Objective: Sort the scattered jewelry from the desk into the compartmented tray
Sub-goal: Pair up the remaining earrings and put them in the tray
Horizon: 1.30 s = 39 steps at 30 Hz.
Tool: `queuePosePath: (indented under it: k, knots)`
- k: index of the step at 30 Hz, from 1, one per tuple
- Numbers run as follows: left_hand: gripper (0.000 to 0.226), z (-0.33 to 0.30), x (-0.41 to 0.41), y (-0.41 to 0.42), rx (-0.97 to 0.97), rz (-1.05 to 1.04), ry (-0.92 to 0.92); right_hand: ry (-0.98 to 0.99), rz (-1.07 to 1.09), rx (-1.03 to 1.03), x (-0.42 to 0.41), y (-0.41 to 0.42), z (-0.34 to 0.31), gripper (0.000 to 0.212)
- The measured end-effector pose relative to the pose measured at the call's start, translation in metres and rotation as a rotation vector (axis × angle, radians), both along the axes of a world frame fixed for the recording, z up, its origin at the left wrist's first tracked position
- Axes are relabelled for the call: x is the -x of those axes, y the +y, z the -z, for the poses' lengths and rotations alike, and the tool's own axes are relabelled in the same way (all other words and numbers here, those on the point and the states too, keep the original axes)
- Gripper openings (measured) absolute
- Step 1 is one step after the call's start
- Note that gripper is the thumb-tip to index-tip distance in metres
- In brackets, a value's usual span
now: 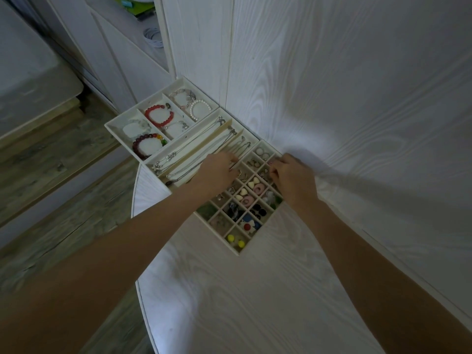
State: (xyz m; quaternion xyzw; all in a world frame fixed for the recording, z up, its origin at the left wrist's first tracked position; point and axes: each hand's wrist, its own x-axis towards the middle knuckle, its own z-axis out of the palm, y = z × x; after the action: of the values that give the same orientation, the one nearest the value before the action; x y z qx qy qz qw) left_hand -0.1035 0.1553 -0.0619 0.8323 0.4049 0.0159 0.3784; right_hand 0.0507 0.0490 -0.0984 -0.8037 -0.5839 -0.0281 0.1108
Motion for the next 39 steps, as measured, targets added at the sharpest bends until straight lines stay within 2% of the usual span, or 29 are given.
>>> queuePosePath:
  k: [3,6,11,15,18,24,31,39]
  knots:
    - [0.039,-0.001,0.0,0.001,-0.017,0.013,0.003,-0.023,0.017,0.032,0.002,0.003,0.002,0.011]
    - [0.039,0.0,-0.002,0.003,-0.02,0.016,0.016,-0.034,0.038,0.095,0.002,0.006,0.001,0.003]
    - [0.04,0.001,-0.003,0.003,-0.025,0.023,0.031,-0.071,0.036,0.189,0.004,0.008,-0.004,0.012]
    - [0.041,0.001,-0.003,0.003,-0.029,0.032,0.033,-0.103,0.044,0.221,0.006,0.009,-0.004,0.01]
    - [0.041,0.002,-0.004,0.003,-0.035,0.037,0.034,-0.1,0.064,0.195,0.006,0.008,-0.002,0.008]
    - [0.039,0.004,-0.003,0.003,-0.032,0.034,0.034,0.073,0.143,0.023,-0.002,-0.012,-0.018,0.019]
    - [0.03,0.006,-0.004,0.004,-0.047,0.051,0.056,0.132,0.025,0.116,0.005,-0.023,-0.016,0.018]
    - [0.033,0.004,-0.005,0.004,-0.04,0.052,0.066,0.019,0.006,0.257,0.007,-0.012,-0.012,0.022]
